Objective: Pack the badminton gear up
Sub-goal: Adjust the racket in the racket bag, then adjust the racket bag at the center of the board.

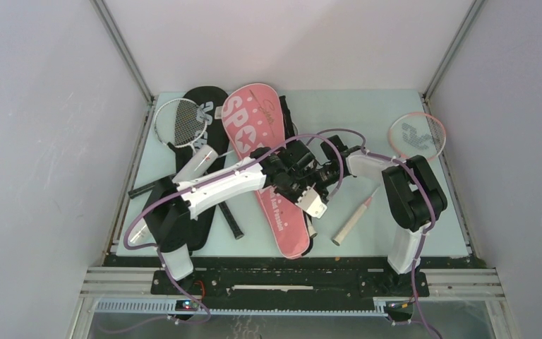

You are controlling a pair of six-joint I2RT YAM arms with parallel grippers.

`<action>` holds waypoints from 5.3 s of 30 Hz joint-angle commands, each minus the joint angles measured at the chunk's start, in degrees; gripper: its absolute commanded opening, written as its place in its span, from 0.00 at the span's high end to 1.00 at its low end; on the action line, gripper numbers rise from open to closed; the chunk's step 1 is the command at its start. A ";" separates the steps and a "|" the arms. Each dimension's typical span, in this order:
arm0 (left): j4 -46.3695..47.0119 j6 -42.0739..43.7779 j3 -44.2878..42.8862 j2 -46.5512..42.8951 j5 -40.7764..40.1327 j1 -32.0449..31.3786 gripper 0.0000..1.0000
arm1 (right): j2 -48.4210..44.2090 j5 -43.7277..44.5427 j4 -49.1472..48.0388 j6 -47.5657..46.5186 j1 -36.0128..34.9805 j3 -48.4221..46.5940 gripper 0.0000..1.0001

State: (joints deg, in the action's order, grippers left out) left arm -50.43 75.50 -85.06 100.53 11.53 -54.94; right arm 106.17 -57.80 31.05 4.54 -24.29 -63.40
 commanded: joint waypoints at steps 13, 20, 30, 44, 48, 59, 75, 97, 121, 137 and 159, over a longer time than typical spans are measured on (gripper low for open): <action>5.47 -11.65 -0.03 -2.09 7.78 -1.50 1.00 | -1.34 15.53 -7.09 11.02 0.47 -3.55 1.00; 8.40 -15.73 0.60 -2.18 6.05 -1.51 1.00 | 1.04 17.18 -5.80 14.82 0.83 -5.93 1.00; 13.79 -19.54 2.94 -2.97 2.79 -0.34 1.00 | -0.97 18.76 -5.81 13.26 -0.61 -5.55 0.86; 11.70 -15.63 6.33 -6.69 6.37 2.05 1.00 | -12.52 28.49 -1.91 3.00 5.73 -4.70 0.43; 12.56 -15.52 7.29 -7.25 7.04 2.58 1.00 | -13.30 32.64 -1.80 2.35 7.23 -4.69 0.45; 15.95 -16.28 11.93 -8.88 9.93 3.34 1.00 | -3.60 37.29 -7.29 5.12 4.29 -8.02 0.44; 19.72 -17.37 15.71 -9.62 10.36 3.63 1.00 | 4.29 39.68 -8.26 7.74 -1.86 -13.00 0.44; 20.03 -16.04 16.98 -11.66 10.70 7.49 1.00 | -7.46 47.37 -0.37 -7.57 6.64 -9.55 1.00; 21.26 -21.99 14.52 -9.48 16.91 7.62 1.00 | -22.73 21.65 5.98 -11.69 13.69 -9.26 1.00; 22.66 -22.67 15.56 -11.12 18.23 7.74 0.94 | -35.24 7.48 -1.08 -3.92 20.59 -10.37 1.00; 17.79 -19.04 17.33 -14.46 31.11 14.29 1.00 | -35.83 -4.58 1.68 -8.51 20.77 -13.95 1.00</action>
State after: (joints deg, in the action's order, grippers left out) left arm -35.31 59.40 -67.94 89.32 38.39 -42.39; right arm 72.10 -57.08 31.48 -0.10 -3.77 -73.91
